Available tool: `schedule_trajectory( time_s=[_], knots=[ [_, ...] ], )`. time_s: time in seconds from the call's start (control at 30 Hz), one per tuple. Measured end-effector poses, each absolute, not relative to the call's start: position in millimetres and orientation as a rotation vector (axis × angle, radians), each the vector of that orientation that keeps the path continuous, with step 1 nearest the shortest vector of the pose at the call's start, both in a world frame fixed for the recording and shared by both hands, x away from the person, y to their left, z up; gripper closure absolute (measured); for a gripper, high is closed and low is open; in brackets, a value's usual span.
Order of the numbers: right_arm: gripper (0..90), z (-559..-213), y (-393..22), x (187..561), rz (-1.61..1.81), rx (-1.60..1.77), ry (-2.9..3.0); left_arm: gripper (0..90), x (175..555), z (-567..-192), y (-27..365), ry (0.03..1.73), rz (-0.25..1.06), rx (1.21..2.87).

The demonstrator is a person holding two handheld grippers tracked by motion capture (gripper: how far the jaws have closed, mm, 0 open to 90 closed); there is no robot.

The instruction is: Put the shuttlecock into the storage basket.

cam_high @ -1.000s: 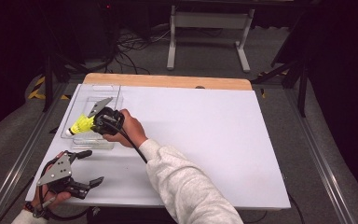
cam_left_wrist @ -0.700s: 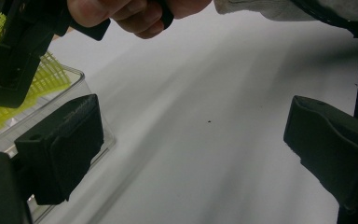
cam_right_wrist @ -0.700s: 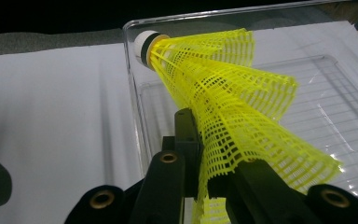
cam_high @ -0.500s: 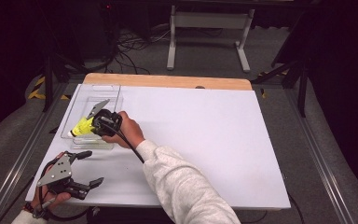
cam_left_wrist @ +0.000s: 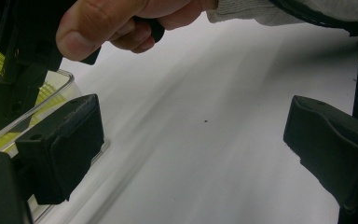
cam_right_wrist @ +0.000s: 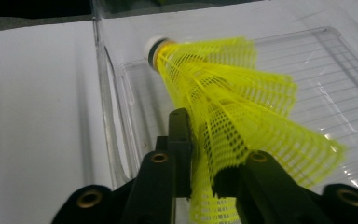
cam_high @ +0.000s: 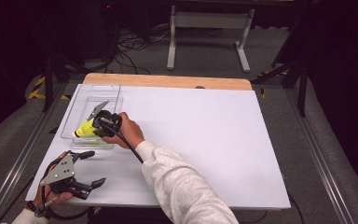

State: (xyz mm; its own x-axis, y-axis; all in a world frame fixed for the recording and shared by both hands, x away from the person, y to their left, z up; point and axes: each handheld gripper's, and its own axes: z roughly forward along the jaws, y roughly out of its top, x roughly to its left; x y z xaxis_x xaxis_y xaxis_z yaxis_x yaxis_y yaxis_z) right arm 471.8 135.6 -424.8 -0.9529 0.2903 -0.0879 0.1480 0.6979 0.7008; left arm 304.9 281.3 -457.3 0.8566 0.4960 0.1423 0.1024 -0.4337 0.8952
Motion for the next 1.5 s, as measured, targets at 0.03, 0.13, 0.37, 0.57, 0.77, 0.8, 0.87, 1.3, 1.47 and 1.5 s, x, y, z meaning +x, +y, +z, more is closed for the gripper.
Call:
schedule_trajectory(
  time_s=[0.03,0.13,0.37,0.57,0.77,0.8,0.87,1.3,1.47,1.5],
  knots=[
    [73.8,-424.2,135.2,471.7,1.094,0.366,2.698,5.6,305.0,-457.6,281.0,0.44,0.475,1.99],
    [66.3,-420.5,130.5,470.6,1.12,0.367,2.69,5.6,304.8,-457.2,280.7,0.444,0.475,1.991],
    [52.3,-414.1,109.1,463.6,1.17,0.394,2.656,5.6,305.4,-456.5,279.9,0.442,0.484,1.996],
    [44.8,-398.2,81.6,456.4,1.232,0.406,2.567,5.6,305.5,-456.8,278.0,0.445,0.489,2.004],
    [42.7,-388.6,64.0,449.0,1.255,0.399,2.514,5.6,306.2,-456.7,278.5,0.449,0.494,2.001],
    [42.7,-387.9,61.4,448.3,1.264,0.393,2.514,5.6,306.2,-456.7,278.2,0.445,0.495,2.006],
    [42.2,-387.0,57.7,447.0,1.265,0.4,2.502,5.6,306.2,-456.8,277.9,0.445,0.494,2.007],
    [39.0,-383.8,32.9,444.0,1.242,0.416,2.46,5.6,307.6,-457.9,277.8,0.455,0.497,2.017],
    [36.9,-382.8,23.6,442.3,1.226,0.422,2.436,5.6,307.9,-458.5,277.6,0.457,0.495,2.02],
    [36.9,-382.8,23.6,442.3,1.226,0.422,2.436,5.6,308.1,-458.8,277.4,0.456,0.498,2.021]
  ],
)
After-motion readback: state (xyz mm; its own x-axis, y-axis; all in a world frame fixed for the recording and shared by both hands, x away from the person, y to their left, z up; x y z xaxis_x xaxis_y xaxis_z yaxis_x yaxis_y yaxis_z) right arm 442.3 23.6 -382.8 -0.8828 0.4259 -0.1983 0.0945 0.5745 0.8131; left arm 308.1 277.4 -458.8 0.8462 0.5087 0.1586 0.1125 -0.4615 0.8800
